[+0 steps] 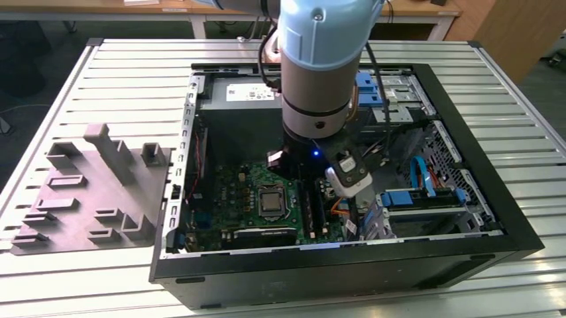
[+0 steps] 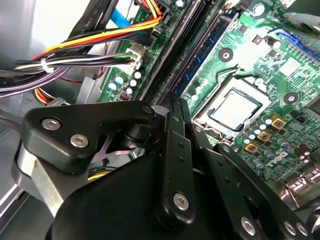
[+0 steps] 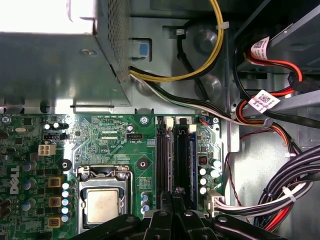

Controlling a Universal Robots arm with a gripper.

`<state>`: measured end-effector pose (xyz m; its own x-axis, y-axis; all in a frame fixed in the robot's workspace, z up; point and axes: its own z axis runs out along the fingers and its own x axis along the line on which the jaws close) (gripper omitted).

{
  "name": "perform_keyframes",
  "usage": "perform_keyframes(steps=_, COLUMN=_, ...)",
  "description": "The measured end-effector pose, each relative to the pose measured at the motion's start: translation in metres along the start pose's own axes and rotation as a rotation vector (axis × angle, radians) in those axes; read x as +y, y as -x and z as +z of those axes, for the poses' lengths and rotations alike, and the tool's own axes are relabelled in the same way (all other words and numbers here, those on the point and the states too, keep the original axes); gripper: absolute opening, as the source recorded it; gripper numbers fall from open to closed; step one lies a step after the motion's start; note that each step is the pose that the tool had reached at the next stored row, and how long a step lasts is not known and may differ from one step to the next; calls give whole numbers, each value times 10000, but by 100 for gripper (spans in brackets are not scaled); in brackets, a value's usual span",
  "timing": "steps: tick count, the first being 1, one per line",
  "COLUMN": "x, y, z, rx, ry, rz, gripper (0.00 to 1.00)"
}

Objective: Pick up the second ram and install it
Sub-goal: 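Insert the second ram into the second slot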

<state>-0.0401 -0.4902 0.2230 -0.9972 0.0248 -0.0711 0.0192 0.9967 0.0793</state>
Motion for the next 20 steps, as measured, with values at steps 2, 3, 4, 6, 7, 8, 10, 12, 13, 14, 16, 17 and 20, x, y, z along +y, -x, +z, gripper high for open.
perform_keyframes(steps=2, x=0, y=-2, z=1, rx=1, ry=-2, rz=-1, gripper=11)
perform_keyframes(steps=3, x=0, y=-3, z=3, rx=0, ry=0, rz=-1, gripper=11)
perform_keyframes(steps=4, x=0, y=-3, z=5, rx=0, ry=0, rz=-1, gripper=11)
perform_keyframes(steps=6, x=-1, y=-4, z=10, rx=0, ry=1, rz=0, gripper=11)
perform_keyframes(steps=7, x=-1, y=-4, z=14, rx=-1, ry=2, rz=0, gripper=11)
perform_keyframes(steps=8, x=-1, y=-4, z=17, rx=0, ry=0, rz=0, gripper=11)
perform_keyframes(steps=10, x=-2, y=-5, z=21, rx=1, ry=0, rz=0, gripper=11)
perform_keyframes(steps=12, x=-2, y=-5, z=23, rx=0, ry=0, rz=0, gripper=11)
perform_keyframes(steps=13, x=-2, y=-5, z=23, rx=0, ry=0, rz=0, gripper=11)
perform_keyframes(steps=14, x=-2, y=-5, z=23, rx=0, ry=0, rz=0, gripper=11)
perform_keyframes(steps=16, x=-2, y=-5, z=25, rx=0, ry=1, rz=0, gripper=11)
perform_keyframes(steps=17, x=-2, y=-5, z=29, rx=-1, ry=2, rz=0, gripper=11)
perform_keyframes(steps=20, x=-3, y=-6, z=32, rx=1, ry=26, rz=3, gripper=11)
